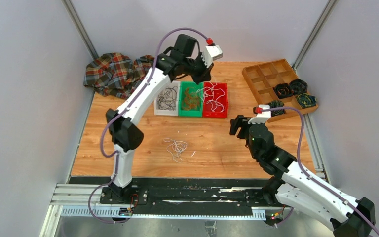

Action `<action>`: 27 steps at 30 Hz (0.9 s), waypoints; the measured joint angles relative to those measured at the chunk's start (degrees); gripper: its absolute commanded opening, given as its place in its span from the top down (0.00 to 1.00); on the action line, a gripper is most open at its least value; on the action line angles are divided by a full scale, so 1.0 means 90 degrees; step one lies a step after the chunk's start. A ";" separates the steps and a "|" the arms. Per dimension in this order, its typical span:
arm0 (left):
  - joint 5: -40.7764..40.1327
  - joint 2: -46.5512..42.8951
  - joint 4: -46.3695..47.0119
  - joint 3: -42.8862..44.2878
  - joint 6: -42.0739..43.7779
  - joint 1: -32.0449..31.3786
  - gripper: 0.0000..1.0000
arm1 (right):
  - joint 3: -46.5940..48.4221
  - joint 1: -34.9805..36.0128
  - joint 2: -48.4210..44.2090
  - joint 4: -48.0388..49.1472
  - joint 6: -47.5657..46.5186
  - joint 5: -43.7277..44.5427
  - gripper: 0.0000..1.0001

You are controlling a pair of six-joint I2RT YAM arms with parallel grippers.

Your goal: Untangle the cables

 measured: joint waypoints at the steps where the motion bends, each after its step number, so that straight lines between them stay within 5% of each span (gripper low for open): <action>1: -0.0032 0.0279 0.0073 0.0197 -0.0002 -0.0002 1.00 | -0.0002 -0.0012 -0.0090 -0.0005 -0.0002 0.0078 0.32; 7: -0.0202 0.1409 0.0896 0.0631 -0.0095 -0.0005 1.00 | -0.0027 -0.0046 -0.0359 -0.0053 0.0000 0.0296 0.32; 27: -0.0622 0.2351 0.3060 -0.0330 -0.0687 -0.0209 0.98 | -0.0024 -0.0131 -0.0464 -0.0214 0.0029 0.0165 0.34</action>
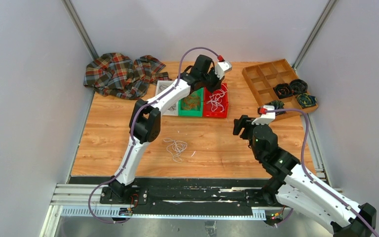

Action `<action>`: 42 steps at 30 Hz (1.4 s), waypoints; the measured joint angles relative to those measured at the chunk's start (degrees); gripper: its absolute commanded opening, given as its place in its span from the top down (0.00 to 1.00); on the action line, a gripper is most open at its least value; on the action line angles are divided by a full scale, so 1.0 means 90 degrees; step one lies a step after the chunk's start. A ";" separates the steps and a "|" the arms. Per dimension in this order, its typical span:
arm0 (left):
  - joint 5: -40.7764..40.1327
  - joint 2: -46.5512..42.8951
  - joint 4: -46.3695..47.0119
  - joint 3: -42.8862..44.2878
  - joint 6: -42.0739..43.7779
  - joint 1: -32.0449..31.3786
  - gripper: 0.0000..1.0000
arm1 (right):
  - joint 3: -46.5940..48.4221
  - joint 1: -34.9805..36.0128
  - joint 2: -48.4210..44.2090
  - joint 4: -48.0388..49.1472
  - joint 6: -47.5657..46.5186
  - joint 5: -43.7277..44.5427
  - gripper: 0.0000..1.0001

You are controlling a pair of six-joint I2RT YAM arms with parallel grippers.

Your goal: Untangle the cables

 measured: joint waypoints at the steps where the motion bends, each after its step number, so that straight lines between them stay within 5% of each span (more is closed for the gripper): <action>1: -0.0053 0.0010 0.0024 -0.0051 -0.0027 -0.0010 0.92 | 0.0002 -0.0007 0.0005 0.0000 -0.0002 -0.0017 0.34; 4: -0.0172 0.0010 0.0032 -0.0158 -0.0027 -0.0022 0.56 | 0.0051 -0.0019 0.0051 -0.0019 -0.0010 -0.0080 0.33; 12: -0.0539 -0.0051 -0.0782 0.0102 -0.0090 -0.0032 0.35 | 0.0376 -0.0024 0.0233 -0.0228 -0.0058 -0.0277 0.32; 17: -0.0646 -0.0629 -0.1557 -0.0017 0.0119 -0.0032 0.00 | 0.0828 -0.0107 0.0415 -0.0403 -0.0066 -0.0461 0.31; 23: -0.0437 -0.2115 -0.2584 -0.0624 0.0440 0.0073 0.02 | 0.1246 -0.0141 0.0857 -0.0522 -0.0104 -0.0896 0.25; 32: 0.0049 -0.5377 -0.3096 -0.4524 0.0930 0.0959 0.01 | 0.1423 -0.0153 0.2023 -0.0578 -0.0095 -0.1700 0.28; 37: 0.0369 -0.6139 -0.3109 -0.6472 0.1188 0.0918 0.04 | 0.1423 -0.0153 0.2416 -0.0425 -0.0090 -0.2069 0.32; 42: 0.0644 -0.6105 -0.2793 -0.7101 0.1088 0.0872 0.12 | 0.1421 -0.0153 0.2480 -0.0330 -0.0092 -0.2302 0.34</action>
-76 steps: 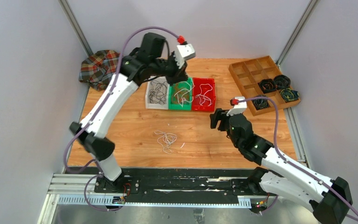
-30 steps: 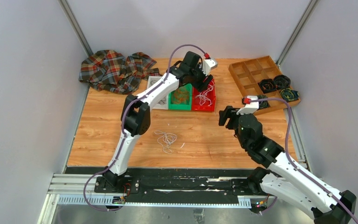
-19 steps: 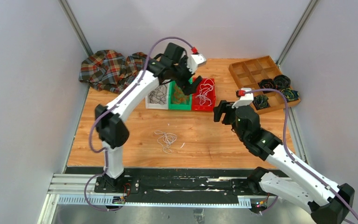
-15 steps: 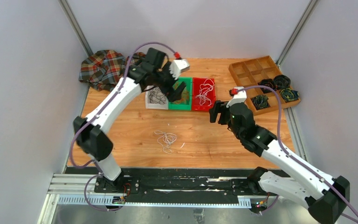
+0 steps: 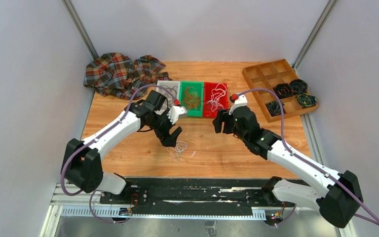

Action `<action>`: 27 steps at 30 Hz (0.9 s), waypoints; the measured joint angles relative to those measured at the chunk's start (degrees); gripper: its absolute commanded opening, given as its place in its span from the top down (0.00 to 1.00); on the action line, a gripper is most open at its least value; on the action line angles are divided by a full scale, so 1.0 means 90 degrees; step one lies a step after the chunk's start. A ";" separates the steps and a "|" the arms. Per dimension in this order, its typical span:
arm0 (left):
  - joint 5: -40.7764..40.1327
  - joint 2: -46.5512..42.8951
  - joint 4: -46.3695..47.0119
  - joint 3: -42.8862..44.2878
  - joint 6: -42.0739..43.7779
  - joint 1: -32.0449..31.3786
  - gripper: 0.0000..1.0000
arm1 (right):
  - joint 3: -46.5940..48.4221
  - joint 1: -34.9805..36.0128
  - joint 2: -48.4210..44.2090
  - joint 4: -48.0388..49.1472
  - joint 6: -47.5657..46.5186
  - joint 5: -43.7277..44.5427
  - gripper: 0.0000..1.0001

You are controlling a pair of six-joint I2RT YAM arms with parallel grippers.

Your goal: Untangle the cables

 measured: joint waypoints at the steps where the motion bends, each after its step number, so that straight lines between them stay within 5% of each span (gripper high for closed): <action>1: -0.0002 0.0041 0.0165 -0.0066 -0.0090 -0.0022 0.13 | 0.0000 0.0000 -0.0007 0.0024 0.0000 -0.0029 0.34; 9: -0.0138 0.0597 0.1423 -0.0617 -0.1481 -0.0104 0.14 | -0.0041 0.0000 -0.0032 0.0080 0.0005 -0.0143 0.37; 16: -0.0153 0.0784 0.1831 -0.0872 -0.2278 -0.0238 0.80 | -0.0104 0.0000 -0.0041 0.0126 0.0012 -0.0187 0.40; 19: -0.0170 0.0789 0.1841 -0.0821 -0.2271 -0.0238 0.98 | -0.0129 0.0000 -0.0041 0.0136 0.0017 -0.0219 0.40; 27: 0.0002 0.0580 0.1413 -0.0260 -0.1809 -0.0240 0.99 | -0.0131 0.0000 -0.0032 0.0437 0.0015 -0.0651 0.29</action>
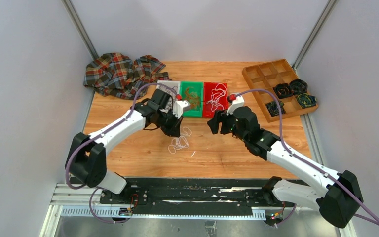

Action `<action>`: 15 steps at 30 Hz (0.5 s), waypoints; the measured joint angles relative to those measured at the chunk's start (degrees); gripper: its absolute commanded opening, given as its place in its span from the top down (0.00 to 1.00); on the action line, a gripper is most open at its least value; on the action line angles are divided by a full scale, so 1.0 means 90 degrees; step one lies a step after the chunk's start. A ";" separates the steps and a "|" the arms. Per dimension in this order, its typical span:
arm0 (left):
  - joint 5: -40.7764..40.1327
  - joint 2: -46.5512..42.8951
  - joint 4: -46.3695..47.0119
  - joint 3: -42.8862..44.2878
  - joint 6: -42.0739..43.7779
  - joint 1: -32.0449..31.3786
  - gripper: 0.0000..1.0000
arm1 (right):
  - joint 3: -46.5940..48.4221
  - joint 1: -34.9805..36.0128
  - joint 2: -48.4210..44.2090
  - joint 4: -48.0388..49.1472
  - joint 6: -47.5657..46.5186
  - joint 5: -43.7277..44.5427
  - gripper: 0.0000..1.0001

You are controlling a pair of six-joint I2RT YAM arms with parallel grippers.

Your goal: Untangle the cables

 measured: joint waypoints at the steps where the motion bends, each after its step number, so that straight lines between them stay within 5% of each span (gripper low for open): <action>1: 0.0039 -0.0078 -0.0102 0.0124 0.0083 0.0000 0.99 | 0.0000 0.0007 0.0012 0.0085 -0.0010 -0.0126 0.27; 15: 0.0954 -0.1321 -0.1763 0.1855 0.1117 -0.0002 0.99 | 0.0789 0.1144 0.1149 0.1683 -0.0641 -0.1486 0.24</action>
